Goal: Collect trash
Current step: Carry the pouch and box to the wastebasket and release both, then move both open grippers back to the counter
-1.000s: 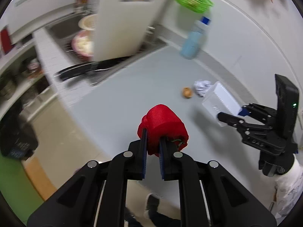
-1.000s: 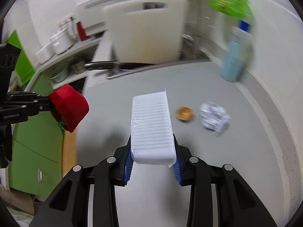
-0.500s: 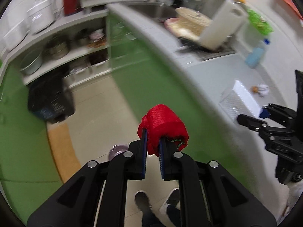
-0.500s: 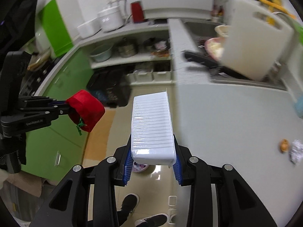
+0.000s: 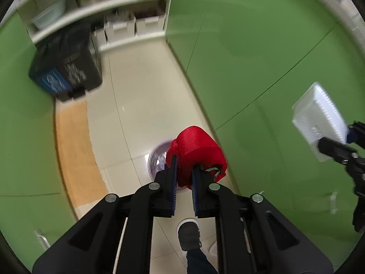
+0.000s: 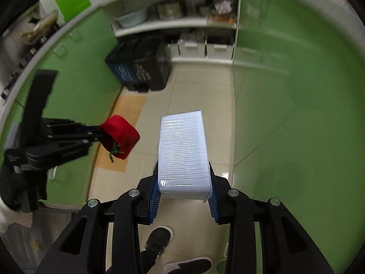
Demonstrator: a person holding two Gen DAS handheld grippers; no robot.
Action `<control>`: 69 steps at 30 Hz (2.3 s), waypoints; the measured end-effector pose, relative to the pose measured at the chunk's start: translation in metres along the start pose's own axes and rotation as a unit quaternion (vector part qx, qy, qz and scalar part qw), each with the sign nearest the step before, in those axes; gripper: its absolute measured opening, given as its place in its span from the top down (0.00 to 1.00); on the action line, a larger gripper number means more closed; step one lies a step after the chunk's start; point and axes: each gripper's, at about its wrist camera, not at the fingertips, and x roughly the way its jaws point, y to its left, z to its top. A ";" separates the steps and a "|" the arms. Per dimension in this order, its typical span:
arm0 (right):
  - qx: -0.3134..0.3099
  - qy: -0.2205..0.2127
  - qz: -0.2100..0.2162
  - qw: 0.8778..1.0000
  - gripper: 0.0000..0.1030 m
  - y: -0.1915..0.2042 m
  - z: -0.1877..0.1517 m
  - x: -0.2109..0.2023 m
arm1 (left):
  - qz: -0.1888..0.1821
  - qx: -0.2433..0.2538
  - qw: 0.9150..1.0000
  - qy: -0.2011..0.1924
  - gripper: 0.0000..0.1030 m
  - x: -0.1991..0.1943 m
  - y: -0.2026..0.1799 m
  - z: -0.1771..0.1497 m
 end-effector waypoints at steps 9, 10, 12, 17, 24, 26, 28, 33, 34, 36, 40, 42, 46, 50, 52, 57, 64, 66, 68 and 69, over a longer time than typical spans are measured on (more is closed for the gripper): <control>0.001 0.041 -0.006 0.999 0.66 -0.011 -0.037 0.115 | 0.003 -0.005 0.999 0.032 0.86 0.145 0.033 -0.030; 0.002 0.047 -0.005 0.999 0.66 -0.012 -0.043 0.126 | 0.005 -0.005 0.999 0.032 0.81 0.153 0.033 -0.033; 0.002 0.053 -0.006 0.999 0.66 -0.012 -0.049 0.138 | 0.005 -0.008 1.000 0.030 0.27 0.166 0.036 -0.038; 0.000 0.065 -0.001 0.998 0.66 -0.009 -0.057 0.158 | 0.006 -0.018 0.999 0.030 0.03 0.175 0.046 -0.044; -0.019 0.068 0.013 0.997 0.66 0.009 -0.047 0.174 | 0.036 -0.019 0.999 0.024 0.03 0.147 0.064 -0.047; -0.026 0.070 0.019 0.997 0.66 0.015 -0.043 0.183 | 0.049 -0.013 0.999 0.015 0.03 0.136 0.069 -0.048; -0.036 0.072 0.023 0.996 0.66 0.021 -0.039 0.197 | 0.051 -0.018 0.999 0.010 0.03 0.130 0.076 -0.048; -0.055 0.085 0.036 0.994 0.66 0.032 -0.039 0.236 | 0.052 -0.035 0.998 0.000 0.03 0.119 0.093 -0.053; -0.058 0.088 0.037 0.994 0.66 0.034 -0.039 0.244 | 0.053 -0.039 0.998 -0.003 0.03 0.117 0.096 -0.055; -0.064 0.094 0.038 0.993 0.54 0.037 -0.039 0.260 | 0.053 -0.049 0.997 -0.006 0.03 0.114 0.102 -0.060; -0.054 0.085 0.035 0.994 0.12 0.038 -0.040 0.267 | 0.058 -0.060 0.996 -0.008 0.03 0.107 0.111 -0.069; -0.043 0.093 0.034 0.994 0.06 0.036 -0.041 0.266 | 0.059 -0.068 0.996 -0.009 0.03 0.103 0.113 -0.072; -0.033 0.096 0.029 0.994 0.06 0.032 -0.037 0.246 | 0.063 -0.074 0.995 -0.011 0.03 0.086 0.107 -0.073; -0.011 0.093 0.025 0.995 0.06 0.027 -0.028 0.209 | 0.059 -0.073 0.996 -0.010 0.03 0.057 0.091 -0.066; 0.002 0.091 0.022 0.996 0.06 0.024 -0.022 0.180 | 0.051 -0.073 0.996 -0.010 0.03 0.040 0.083 -0.062; 0.029 0.072 0.019 0.997 0.06 0.023 -0.005 0.091 | 0.035 -0.066 0.997 -0.019 0.03 -0.027 0.053 -0.047; 0.058 0.019 0.019 0.998 0.06 0.024 0.018 -0.050 | 0.023 -0.034 0.998 -0.050 0.03 -0.149 0.004 -0.018; 0.067 -0.004 0.013 0.998 0.06 0.018 0.022 -0.094 | 0.023 -0.021 0.998 -0.059 0.03 -0.181 -0.010 -0.009; 0.082 -0.033 0.005 0.996 0.06 0.010 0.023 -0.142 | 0.021 -0.006 0.997 -0.073 0.03 -0.217 -0.026 0.000; 0.091 -0.049 -0.003 0.995 0.06 0.003 0.021 -0.170 | 0.021 0.000 0.997 -0.078 0.03 -0.230 -0.033 0.005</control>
